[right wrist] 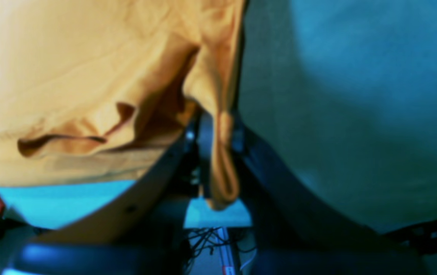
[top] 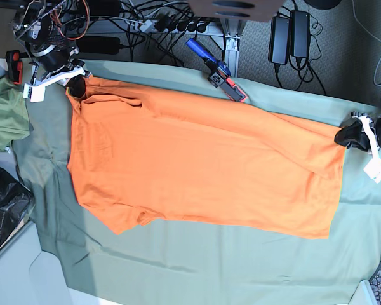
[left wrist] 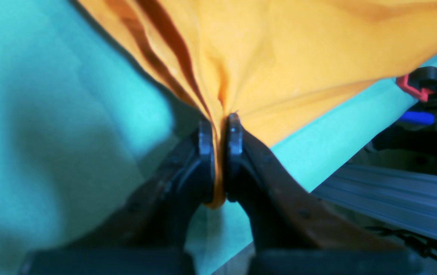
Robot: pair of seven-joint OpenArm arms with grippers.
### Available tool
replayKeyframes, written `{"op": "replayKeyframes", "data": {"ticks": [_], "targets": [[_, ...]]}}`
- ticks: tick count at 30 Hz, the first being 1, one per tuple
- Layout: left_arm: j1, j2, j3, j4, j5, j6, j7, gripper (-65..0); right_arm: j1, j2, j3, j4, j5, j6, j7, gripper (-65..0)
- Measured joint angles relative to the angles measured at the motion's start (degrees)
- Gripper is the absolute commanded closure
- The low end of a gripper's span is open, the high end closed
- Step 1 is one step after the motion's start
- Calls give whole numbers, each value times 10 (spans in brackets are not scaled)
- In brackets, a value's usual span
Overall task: Fold the T-shirt properly
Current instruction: 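Release the shirt and reposition both grippers along its edge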
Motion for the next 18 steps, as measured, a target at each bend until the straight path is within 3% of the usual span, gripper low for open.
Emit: {"op": "replayKeyframes", "data": {"ticks": [3, 6, 7, 9, 10, 14, 18], "targets": [[0, 0, 0, 0, 0, 0, 0, -29, 0, 0, 0, 0, 0, 0, 0, 0], [0, 0, 0, 0, 2, 0, -5, -243, -2, 0, 0, 0, -20, 0, 12, 0], [0, 0, 0, 0, 2, 0, -6, -306, -3, 0, 0, 0, -19, 0, 13, -60], [0, 0, 0, 0, 8, 0, -2, -374, -8, 0, 1, 0, -23, 1, 13, -345], [0, 0, 0, 0, 7, 0, 7, -375, -11, 0, 1, 0, -24, 1, 13, -447], [0, 0, -6, 0, 2, 0, 13, -375, -19, 2, 2, 0, -31, 1, 13, -449], [0, 0, -59, 2, -11, 0, 14, -374, -21, 3, 16, 0, -34, 1, 13, -448]]}}
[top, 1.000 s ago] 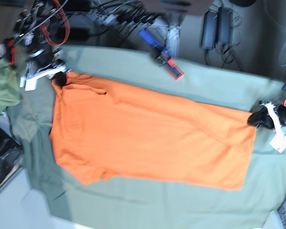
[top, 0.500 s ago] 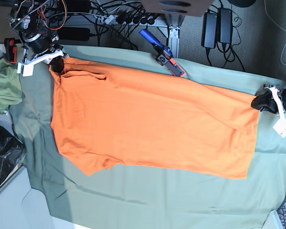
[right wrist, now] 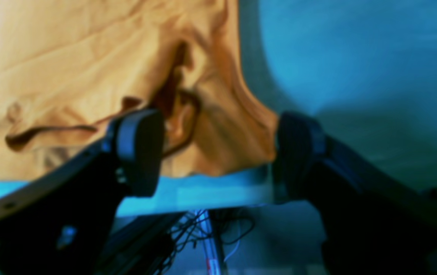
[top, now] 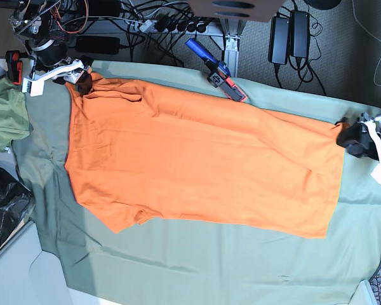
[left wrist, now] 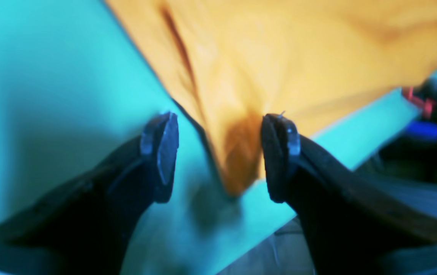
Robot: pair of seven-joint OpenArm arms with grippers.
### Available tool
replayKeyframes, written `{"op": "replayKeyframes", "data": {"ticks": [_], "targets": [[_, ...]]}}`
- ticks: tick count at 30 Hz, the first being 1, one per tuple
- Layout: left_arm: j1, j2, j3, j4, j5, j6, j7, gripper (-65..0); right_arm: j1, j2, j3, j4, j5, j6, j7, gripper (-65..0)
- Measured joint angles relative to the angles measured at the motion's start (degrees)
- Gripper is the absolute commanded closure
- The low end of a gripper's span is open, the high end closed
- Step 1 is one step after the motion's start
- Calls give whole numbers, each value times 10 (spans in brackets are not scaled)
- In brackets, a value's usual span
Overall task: Fold the T-shirt properly
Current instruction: 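Release the shirt and reposition both grippers along its edge, then grasp the opposite shirt edge with both grippers near the sleeve and hem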
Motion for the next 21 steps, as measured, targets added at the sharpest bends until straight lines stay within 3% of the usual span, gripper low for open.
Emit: {"op": "replayKeyframes", "data": {"ticks": [3, 8, 14, 21], "targets": [[-2, -3, -44, 3, -23, 0, 0, -374, 7, 5, 45, 0, 11, 0, 23, -447], [0, -9, -54, 15, -44, 0, 13, -374, 113, 58, 68, -7, -3, 0, 26, -448], [17, -10, -52, 105, -16, -2, 14, -374, 302, 116, -30, -168, -36, 7, 44, -447], [32, -13, -52, 118, -3, -2, 13, -374, 530, 112, -155, -477, -102, 12, 110, -447]]}}
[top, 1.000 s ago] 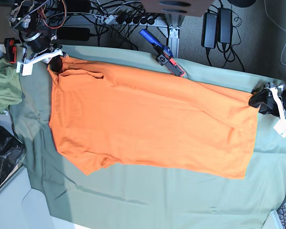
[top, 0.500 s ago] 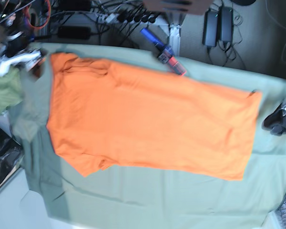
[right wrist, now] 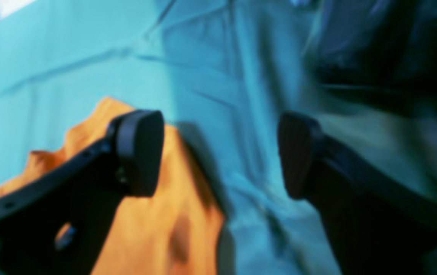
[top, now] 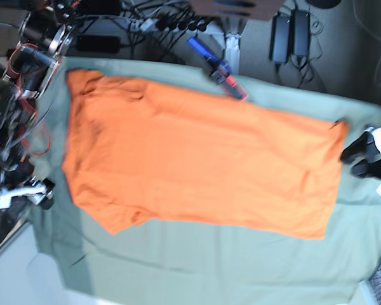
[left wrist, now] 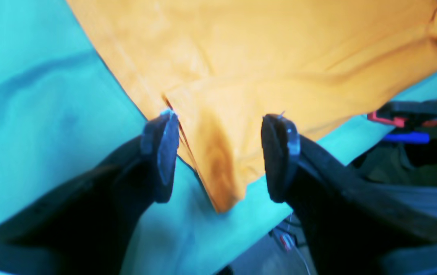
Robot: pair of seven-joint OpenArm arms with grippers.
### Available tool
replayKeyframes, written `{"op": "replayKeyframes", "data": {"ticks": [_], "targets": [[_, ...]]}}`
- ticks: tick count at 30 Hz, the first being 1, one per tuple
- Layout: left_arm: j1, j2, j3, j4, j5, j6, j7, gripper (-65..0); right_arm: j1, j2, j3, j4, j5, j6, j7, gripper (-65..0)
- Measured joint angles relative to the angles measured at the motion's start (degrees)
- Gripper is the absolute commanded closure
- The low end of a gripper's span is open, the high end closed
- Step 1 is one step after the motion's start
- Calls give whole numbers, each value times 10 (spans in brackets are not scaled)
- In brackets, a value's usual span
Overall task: Fold the T-shirt properly
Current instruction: 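Grasp the opposite shirt edge with both grippers near the sleeve and hem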
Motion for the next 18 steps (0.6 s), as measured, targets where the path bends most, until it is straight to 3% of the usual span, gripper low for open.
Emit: {"op": "replayKeyframes", "data": {"ticks": [6, 12, 18], "targets": [[3, 2, 0, -1, 0, 0, -6, -374, 75, -4, -75, -164, -21, 1, 38, -447], [3, 1, 0, -1, 19, 0, -26, -374, 83, -39, -134, -170, -33, 7, 59, -447], [2, 1, 0, -3, 73, 0, -70, -374, 85, -61, -139, -169, -42, 7, 68, -447]]}}
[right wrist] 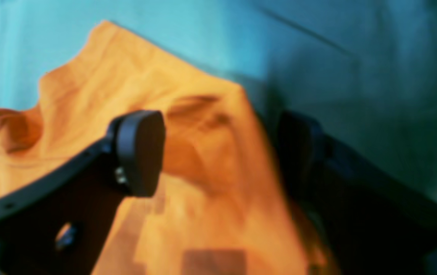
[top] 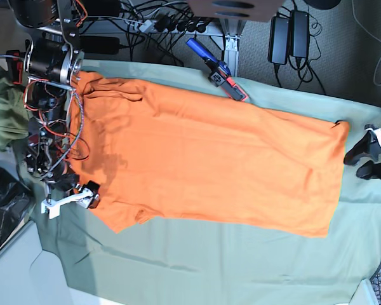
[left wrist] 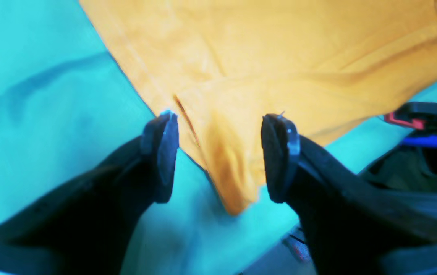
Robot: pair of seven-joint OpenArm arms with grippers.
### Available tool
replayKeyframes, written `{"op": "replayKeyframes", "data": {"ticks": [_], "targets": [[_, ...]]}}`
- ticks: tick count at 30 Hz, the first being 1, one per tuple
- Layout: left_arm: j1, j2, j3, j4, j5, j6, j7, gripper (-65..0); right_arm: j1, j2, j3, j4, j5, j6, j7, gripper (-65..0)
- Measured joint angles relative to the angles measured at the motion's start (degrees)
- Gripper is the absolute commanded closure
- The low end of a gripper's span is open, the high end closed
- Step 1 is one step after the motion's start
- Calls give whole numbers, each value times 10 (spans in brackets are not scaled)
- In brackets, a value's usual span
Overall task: Fold the T-shirt properly
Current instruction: 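Grasp the opposite shirt edge with both grippers near the sleeve and hem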
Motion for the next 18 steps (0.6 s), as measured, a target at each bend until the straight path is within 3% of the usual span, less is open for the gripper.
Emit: {"op": "replayKeyframes", "data": {"ticks": [5, 10, 18], "targets": [[-45, 2, 0, -28, 29, -1, -30, -374, 1, -5, 0, 6, 0, 0, -7, -447], [-137, 18, 8, -127, 29, -2, -51, -374, 1, -5, 0, 18, 7, 0, -37, -447], [-324, 100, 118, -355, 127, -2, -128, -374, -1, -6, -1, 21, 14, 3, -46, -447]]}}
